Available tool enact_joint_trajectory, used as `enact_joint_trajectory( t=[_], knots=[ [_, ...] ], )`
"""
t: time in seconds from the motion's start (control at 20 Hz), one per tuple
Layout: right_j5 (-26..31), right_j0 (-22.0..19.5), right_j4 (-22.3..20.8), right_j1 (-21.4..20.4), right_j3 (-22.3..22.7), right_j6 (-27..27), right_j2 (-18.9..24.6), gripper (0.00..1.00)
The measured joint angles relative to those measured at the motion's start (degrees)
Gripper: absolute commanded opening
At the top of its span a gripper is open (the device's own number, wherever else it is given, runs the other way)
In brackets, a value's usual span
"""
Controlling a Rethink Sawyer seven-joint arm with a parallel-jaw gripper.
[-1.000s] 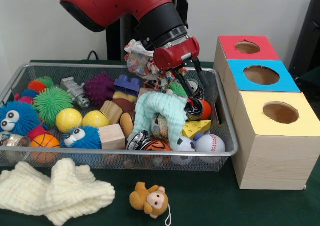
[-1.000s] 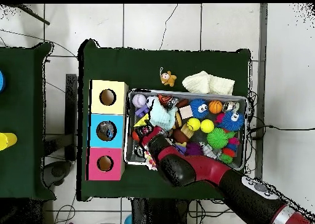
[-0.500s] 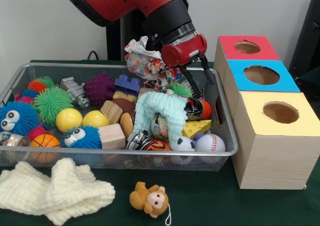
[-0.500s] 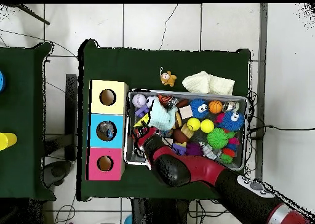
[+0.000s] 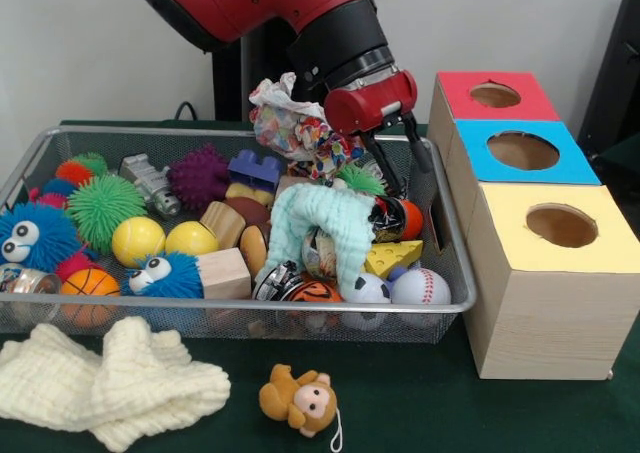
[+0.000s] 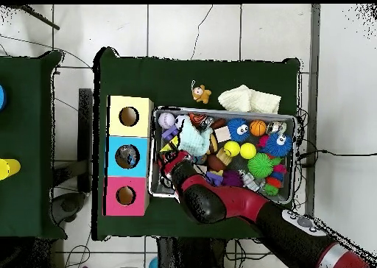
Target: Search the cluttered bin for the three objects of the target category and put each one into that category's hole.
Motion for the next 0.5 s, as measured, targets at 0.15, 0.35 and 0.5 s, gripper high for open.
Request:
enact_joint_trajectory(
  t=[0.15,0.35,0.5],
  knots=[
    [0.0,-0.2,0.0,-0.1,0.0,0.0,-0.4,1.00],
    [0.0,-1.1,0.0,-0.5,0.0,0.0,-0.7,1.00],
    [0.0,-2.1,0.0,-0.8,0.0,0.0,-1.0,1.00]
  ],
)
